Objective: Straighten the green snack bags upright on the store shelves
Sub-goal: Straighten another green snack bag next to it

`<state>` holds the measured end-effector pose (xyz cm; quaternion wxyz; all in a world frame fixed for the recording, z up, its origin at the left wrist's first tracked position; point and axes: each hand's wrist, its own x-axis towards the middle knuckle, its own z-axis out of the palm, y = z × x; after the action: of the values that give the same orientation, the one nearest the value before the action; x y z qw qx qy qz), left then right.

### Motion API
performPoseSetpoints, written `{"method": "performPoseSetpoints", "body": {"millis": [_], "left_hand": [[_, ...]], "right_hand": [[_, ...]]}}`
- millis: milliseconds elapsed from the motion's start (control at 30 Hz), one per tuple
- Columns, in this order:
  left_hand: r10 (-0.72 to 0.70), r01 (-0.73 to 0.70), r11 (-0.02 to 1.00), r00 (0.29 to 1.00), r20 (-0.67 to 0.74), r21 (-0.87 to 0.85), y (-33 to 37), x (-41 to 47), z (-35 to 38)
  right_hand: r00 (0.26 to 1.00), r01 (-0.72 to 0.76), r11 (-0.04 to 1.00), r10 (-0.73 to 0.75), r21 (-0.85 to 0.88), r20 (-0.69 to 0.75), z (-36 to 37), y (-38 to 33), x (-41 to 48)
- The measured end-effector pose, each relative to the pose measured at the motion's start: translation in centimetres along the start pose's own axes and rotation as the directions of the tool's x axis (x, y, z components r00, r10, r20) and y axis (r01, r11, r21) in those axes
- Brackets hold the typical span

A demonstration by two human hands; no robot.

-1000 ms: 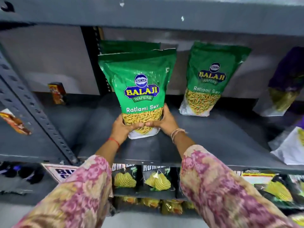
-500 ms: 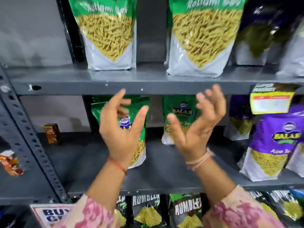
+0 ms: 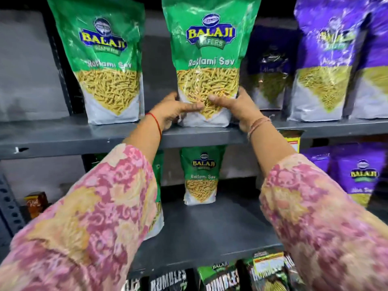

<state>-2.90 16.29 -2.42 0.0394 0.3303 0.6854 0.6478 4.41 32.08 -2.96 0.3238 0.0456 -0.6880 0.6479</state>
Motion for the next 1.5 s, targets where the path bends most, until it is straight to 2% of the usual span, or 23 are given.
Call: {"method": "performPoseSetpoints", "body": {"millis": [167, 400, 600, 700, 800, 833, 900, 1100, 1267, 1500], "left_hand": [[0.067, -0.066, 0.998, 0.995, -0.075, 0.022, 0.3, -1.3, 0.1], [0.303, -0.295, 0.953, 0.939, -0.162, 0.07, 1.9, -8.6, 1.7], [0.355, -0.335, 0.931, 0.922, -0.156, 0.142, -3.2, -17.1, 4.0], [0.272, -0.255, 0.953, 0.958, -0.091, 0.161, -8.2, -19.5, 4.5], [0.104, -0.084, 0.969, 0.992, -0.072, 0.232, -14.0, -20.0, 4.9], [0.059, -0.038, 0.966, 0.995, -0.075, 0.255, -16.0, -19.9, 5.1], [-0.036, 0.051, 0.963, 0.997, -0.062, 0.264, -19.7, -19.2, 5.4], [-0.301, 0.308, 0.927, 0.951, -0.064, 0.212, -28.7, -14.3, 5.1], [-0.386, 0.406, 0.888, 0.913, -0.131, 0.215, -32.3, -11.1, 3.7], [-0.418, 0.43, 0.879, 0.903, -0.101, 0.205, -34.0, -10.5, 3.1]], "right_hand": [[0.998, 0.05, 0.998, -0.049, 0.032, -0.027, 0.0, -0.4, -1.2], [0.967, 0.25, 0.967, -0.246, 0.055, -0.058, -0.9, -1.8, -7.6], [0.92, 0.367, 0.923, -0.379, -0.116, -0.106, -2.4, 2.6, -17.0], [0.956, 0.264, 0.957, -0.276, -0.123, -0.098, -3.2, 8.2, -20.7], [0.998, -0.01, 0.975, -0.005, -0.221, -0.067, -3.5, 13.5, -22.7], [0.998, -0.049, 0.97, 0.035, -0.238, -0.059, -3.5, 15.2, -23.0], [0.998, -0.057, 0.97, 0.05, -0.237, -0.039, -3.6, 18.4, -22.9], [0.968, -0.249, 0.913, 0.244, -0.322, -0.058, -2.7, 26.7, -19.8], [0.952, -0.294, 0.888, 0.305, -0.354, -0.027, -1.2, 30.4, -16.3], [0.94, -0.32, 0.883, 0.34, -0.344, -0.002, -1.2, 31.7, -15.1]]}}
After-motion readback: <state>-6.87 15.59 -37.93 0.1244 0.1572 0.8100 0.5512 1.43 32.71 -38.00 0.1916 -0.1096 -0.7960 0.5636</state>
